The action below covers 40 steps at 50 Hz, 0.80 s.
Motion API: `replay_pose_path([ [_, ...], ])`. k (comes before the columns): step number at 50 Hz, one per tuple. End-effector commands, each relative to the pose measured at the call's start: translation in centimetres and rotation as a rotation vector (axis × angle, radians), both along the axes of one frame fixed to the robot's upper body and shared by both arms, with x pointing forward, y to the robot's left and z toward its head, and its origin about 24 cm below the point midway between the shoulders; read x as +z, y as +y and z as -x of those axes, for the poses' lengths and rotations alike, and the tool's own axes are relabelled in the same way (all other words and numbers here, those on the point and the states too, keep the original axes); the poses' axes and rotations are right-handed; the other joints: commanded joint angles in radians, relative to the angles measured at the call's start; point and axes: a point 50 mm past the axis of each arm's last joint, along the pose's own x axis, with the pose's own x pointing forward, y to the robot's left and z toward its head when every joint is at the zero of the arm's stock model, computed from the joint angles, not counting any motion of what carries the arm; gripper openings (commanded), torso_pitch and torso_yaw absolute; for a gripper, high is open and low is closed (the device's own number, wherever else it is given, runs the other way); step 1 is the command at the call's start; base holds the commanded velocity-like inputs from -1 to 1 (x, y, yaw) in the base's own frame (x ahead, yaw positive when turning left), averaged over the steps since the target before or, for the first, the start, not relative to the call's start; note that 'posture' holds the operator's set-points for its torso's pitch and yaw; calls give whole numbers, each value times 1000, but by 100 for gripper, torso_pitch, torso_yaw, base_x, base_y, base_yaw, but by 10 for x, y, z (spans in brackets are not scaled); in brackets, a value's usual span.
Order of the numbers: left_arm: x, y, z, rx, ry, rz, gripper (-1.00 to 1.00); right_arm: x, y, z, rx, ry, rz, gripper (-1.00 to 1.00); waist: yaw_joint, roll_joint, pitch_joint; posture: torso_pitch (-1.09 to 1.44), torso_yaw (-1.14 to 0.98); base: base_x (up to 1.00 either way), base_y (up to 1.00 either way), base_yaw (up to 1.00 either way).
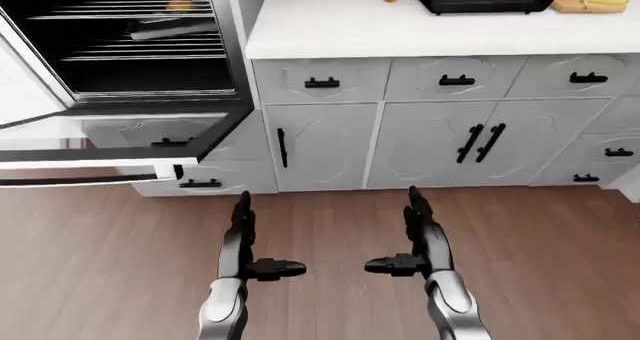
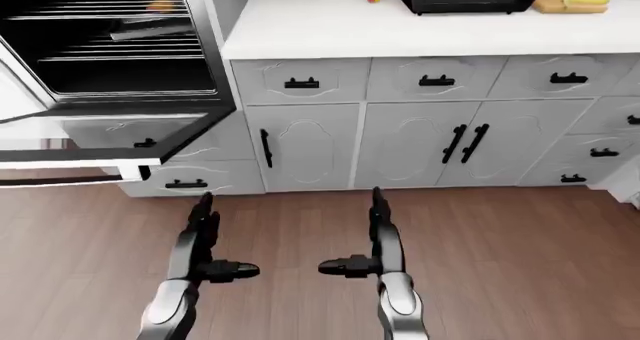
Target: Close the oven door.
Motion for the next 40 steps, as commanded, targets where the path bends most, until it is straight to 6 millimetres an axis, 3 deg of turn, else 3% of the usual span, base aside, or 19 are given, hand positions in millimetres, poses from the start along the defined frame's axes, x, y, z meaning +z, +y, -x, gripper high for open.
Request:
replay_pose_path([
  [1, 38, 6, -9, 13, -198, -7, 100, 32, -1, -10, 8, -171, 8, 100, -2, -8, -1, 0, 0, 0, 0, 0],
  [3, 46, 13, -9, 23, -227, 10, 100, 31, -4, -11, -1, -167, -3, 100, 9, -1, -63, 0, 0, 0, 0, 0],
  [4, 49, 15, -9, 30, -228, 26, 100, 31, -4, -11, -2, -167, 2, 100, 8, 0, -53, 0, 0, 0, 0, 0],
  [5, 52, 18, -9, 42, -264, 17, 100, 31, -5, -11, -3, -167, 6, 100, 6, -6, -17, 0, 0, 0, 0, 0],
  [7, 50, 25, -9, 67, -231, 3, 100, 31, -8, -11, 0, -169, 13, 100, 7, -7, -68, 0, 0, 0, 0, 0],
  [8, 46, 25, -8, 45, -192, -10, 100, 31, -10, -11, -2, -174, 21, 100, 8, -6, -74, 0, 0, 0, 0, 0],
  [11, 30, 37, -8, 53, -165, -18, 100, 24, -25, -15, -30, -175, 53, 100, 9, -2, -72, 0, 0, 0, 0, 0],
  [15, -7, 51, -4, 55, -146, 11, 100, -4, -42, -15, -59, -138, 56, 100, 8, 1, -79, 0, 0, 0, 0, 0],
  [17, -22, 53, 2, 51, -132, 126, 100, -21, -46, -14, -71, -119, 58, 100, 10, 0, -81, 0, 0, 0, 0, 0],
  [22, -64, 64, 13, 113, -71, 95, 100, -61, -52, -1, -90, -44, 62, 100, 5, -5, -83, 0, 0, 0, 0, 0],
  [31, -88, 57, 38, 103, -15, 63, 100, -93, -54, 35, -117, 65, 59, 100, 2, -4, -84, 0, 0, 0, 0, 0],
  [40, -102, 49, 55, 96, 61, 53, 100, -100, -56, 44, -148, 110, 73, 100, -1, -6, -73, 0, 0, 0, 0, 0],
])
